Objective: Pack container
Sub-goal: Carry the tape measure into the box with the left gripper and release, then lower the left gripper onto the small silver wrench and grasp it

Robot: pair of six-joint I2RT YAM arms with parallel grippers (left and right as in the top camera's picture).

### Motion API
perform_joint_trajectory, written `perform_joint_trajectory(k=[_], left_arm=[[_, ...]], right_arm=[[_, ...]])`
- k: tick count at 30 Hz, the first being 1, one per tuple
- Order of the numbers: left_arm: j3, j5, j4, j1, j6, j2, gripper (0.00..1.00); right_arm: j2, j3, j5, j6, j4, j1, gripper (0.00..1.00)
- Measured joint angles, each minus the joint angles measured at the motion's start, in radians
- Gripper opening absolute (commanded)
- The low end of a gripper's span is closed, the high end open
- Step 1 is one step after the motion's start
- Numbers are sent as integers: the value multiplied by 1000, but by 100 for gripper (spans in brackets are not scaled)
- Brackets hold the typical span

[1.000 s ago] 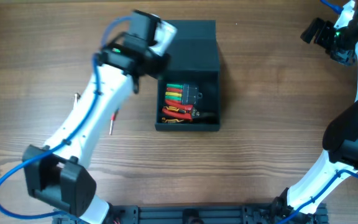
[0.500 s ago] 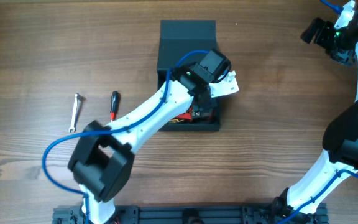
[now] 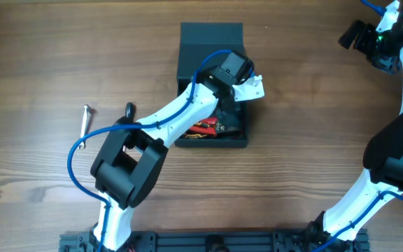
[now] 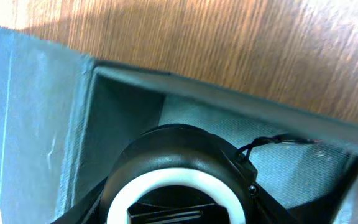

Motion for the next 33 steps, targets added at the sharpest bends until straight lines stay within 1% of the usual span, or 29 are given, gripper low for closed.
perform_joint_trajectory(k=[1,2,6,9,12,14,16,17,18,19,20,21,23,24,27,30,32,33], left_arm=[[0,0,0,3,-11,0,81],[0,0,-1,6,-52,0,100],[0,12,-28,3,-206,-6,100],[0,11,-62,6,-253,-59,100],[0,12,-129,11,-335,-195,99],[1,3,-198,37,-410,-291,99],[3,-7,-296,98,-488,-371,100],[5,-11,-341,138,-519,-398,98],[6,-16,-389,177,-544,-413,94],[8,-19,-449,219,-563,-420,81],[6,-20,-524,277,-582,-421,66],[1,-18,-562,333,-593,-418,63],[-13,-3,-588,420,-624,-415,63],[-26,5,-587,464,-649,-414,66],[-84,19,-573,617,-779,-401,67],[-145,23,-563,749,-876,-390,81],[-169,23,-538,795,-896,-388,88],[-188,24,-502,823,-904,-388,91]], right_arm=[[0,0,0,0,0,0,100],[0,0,0,0,0,0,100],[0,0,0,0,0,0,100],[0,0,0,0,0,0,100],[0,0,0,0,0,0,100],[0,0,0,0,0,0,100],[0,0,0,0,0,0,100],[0,0,0,0,0,0,100],[0,0,0,0,0,0,100],[0,0,0,0,0,0,100],[0,0,0,0,0,0,100],[0,0,0,0,0,0,100],[0,0,0,0,0,0,100],[0,0,0,0,0,0,100],[0,0,0,0,0,0,100],[0,0,0,0,0,0,100],[0,0,0,0,0,0,100],[0,0,0,0,0,0,100]])
